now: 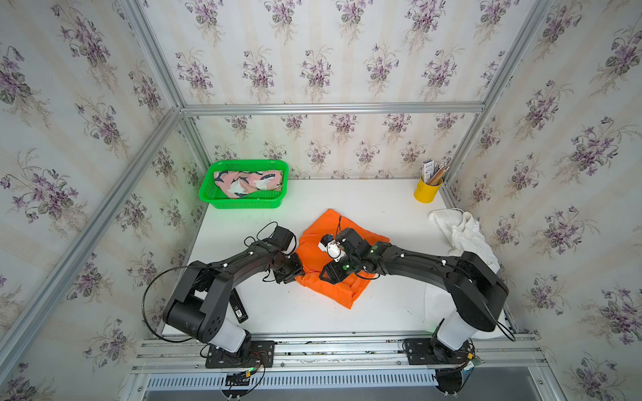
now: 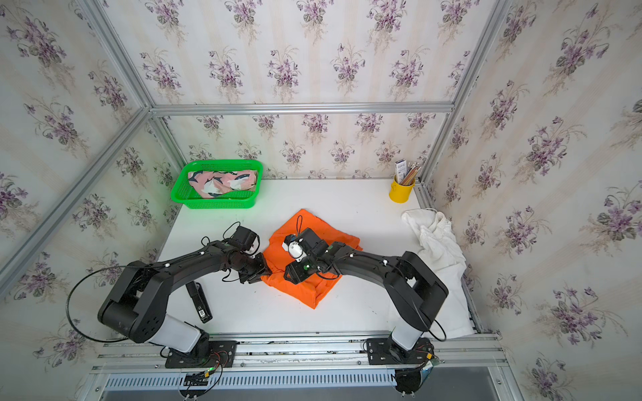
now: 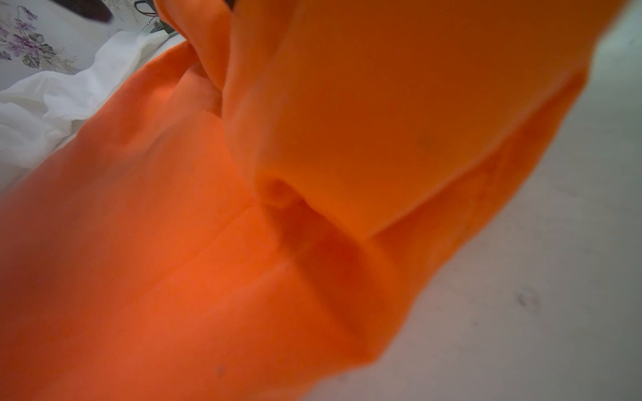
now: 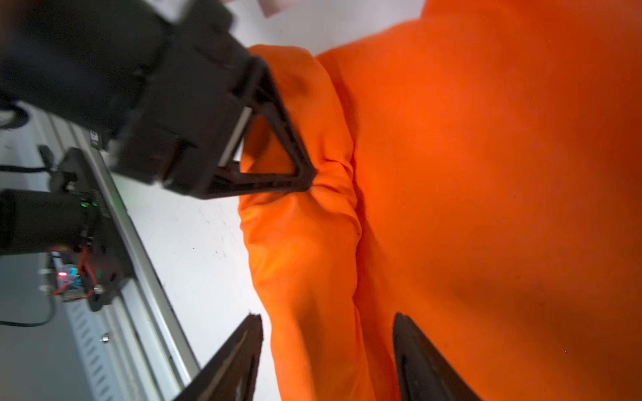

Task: Roll up the shorts
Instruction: Roll the shorts at the center of the board.

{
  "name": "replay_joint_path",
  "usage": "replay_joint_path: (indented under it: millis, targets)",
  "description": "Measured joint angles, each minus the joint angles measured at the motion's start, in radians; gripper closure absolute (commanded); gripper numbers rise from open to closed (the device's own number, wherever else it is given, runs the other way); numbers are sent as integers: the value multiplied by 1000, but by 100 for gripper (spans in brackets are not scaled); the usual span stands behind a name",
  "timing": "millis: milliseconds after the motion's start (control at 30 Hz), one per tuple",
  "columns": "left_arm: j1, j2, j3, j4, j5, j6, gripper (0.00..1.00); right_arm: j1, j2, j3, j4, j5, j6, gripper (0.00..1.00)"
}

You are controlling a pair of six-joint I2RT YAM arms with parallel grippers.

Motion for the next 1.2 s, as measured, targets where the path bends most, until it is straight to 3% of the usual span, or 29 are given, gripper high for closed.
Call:
replay_joint_path:
  millis: [133,233,467,533,633,700,767,833,900,1200]
  targets:
    - [0,3,3,-14,0,12,63,182,-9,2,-14,268,-151,28]
    - [1,9,3,-15,5,14,63,252,13,-6,2,395,-232,28]
    - [1,6,3,-18,10,17,61,313,108,-93,141,520,-366,34]
    - [1,3,3,-19,14,17,61,318,136,-118,192,556,-391,43]
    - [1,-6,-1,-20,18,17,60,323,166,-134,255,614,-406,78]
    - [2,-18,-5,-22,17,17,58,324,166,-139,278,634,-411,91]
    - [3,-35,-6,-31,17,19,48,323,151,-147,285,628,-409,98]
    - [5,-68,-6,-57,12,27,34,312,119,-150,284,573,-380,100]
    - [11,-119,-4,-98,-6,31,28,284,92,-149,285,486,-342,100]
    - [61,-354,28,-302,-148,83,23,-17,97,-146,360,-166,-42,100]
